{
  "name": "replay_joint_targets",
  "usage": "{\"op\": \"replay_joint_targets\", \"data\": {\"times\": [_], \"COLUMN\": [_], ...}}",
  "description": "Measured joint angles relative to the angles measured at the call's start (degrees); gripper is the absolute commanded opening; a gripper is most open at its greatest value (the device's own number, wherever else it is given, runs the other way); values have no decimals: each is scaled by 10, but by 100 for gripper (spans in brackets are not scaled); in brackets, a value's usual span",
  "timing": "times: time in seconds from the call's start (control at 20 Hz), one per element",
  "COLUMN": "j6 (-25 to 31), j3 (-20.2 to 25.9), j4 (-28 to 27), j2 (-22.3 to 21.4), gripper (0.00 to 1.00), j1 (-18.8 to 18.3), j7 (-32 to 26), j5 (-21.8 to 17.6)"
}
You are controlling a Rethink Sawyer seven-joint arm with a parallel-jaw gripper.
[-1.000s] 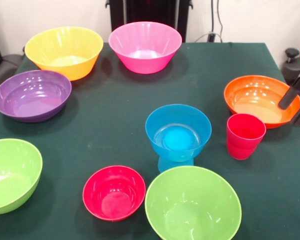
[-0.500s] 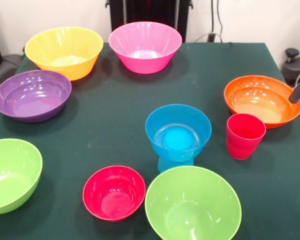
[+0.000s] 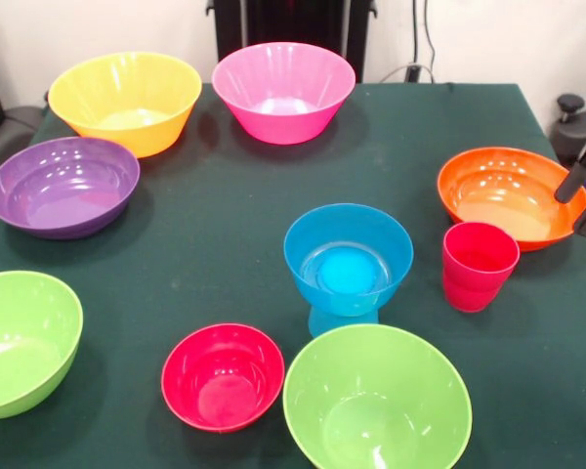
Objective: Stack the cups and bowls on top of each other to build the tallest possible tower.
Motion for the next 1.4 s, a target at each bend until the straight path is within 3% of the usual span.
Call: {"op": "replay_joint_targets", "data": {"times": [0.65,1.4], "j6": [-55,-107], "j3": [28,39], "j4": [47,60], "j2": [0,9], "gripper": [100,100], "j1": [2,0], "j7": [0,0], "j5": [-1,-2]}}
